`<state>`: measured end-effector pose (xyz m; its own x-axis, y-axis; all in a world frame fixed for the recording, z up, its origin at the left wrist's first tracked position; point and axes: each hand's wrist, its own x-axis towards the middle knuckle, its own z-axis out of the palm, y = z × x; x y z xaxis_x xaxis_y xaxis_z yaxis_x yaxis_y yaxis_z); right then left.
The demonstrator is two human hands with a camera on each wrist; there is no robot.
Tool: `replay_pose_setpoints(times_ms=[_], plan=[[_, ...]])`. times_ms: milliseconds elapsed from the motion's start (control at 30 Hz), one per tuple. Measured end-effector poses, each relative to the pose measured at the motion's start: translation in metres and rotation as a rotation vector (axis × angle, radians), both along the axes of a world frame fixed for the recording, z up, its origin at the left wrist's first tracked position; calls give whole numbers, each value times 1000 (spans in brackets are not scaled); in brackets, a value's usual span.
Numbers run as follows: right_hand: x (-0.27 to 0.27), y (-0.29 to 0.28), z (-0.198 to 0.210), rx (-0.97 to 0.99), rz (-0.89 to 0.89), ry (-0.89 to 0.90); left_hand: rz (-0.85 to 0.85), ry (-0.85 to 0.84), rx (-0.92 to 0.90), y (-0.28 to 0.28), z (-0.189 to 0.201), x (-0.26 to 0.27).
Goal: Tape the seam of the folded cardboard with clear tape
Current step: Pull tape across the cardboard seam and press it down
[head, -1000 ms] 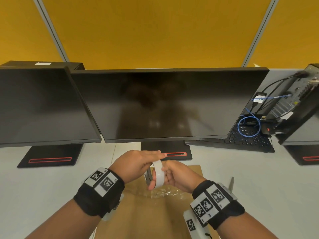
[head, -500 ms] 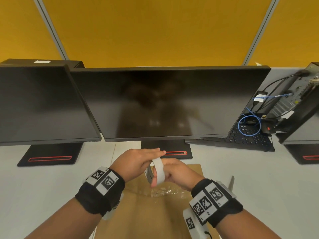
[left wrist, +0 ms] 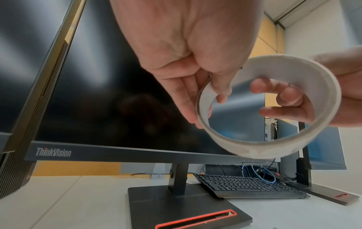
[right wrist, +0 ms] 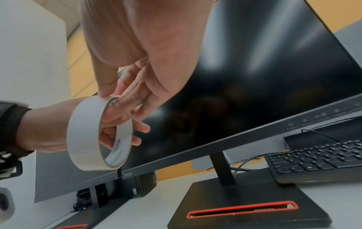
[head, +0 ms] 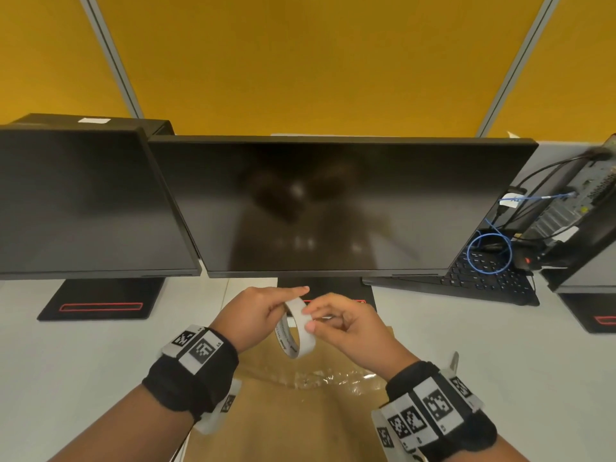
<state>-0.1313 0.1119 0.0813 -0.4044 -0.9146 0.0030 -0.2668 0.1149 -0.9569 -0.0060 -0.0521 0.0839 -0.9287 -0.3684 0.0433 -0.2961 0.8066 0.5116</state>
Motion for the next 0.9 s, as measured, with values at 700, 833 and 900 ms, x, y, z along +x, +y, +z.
replay_pose_setpoints(times_ms=[700, 833, 900], plan=[[1, -10, -18, 25, 65, -504, -92, 7, -161, -1, 2, -1], [2, -17, -13, 9, 168, -556, -129, 24, -204, 11, 2, -3], [3, -18, -11, -14, 202, -595, -126, 12, -208, 14, 2, -4]])
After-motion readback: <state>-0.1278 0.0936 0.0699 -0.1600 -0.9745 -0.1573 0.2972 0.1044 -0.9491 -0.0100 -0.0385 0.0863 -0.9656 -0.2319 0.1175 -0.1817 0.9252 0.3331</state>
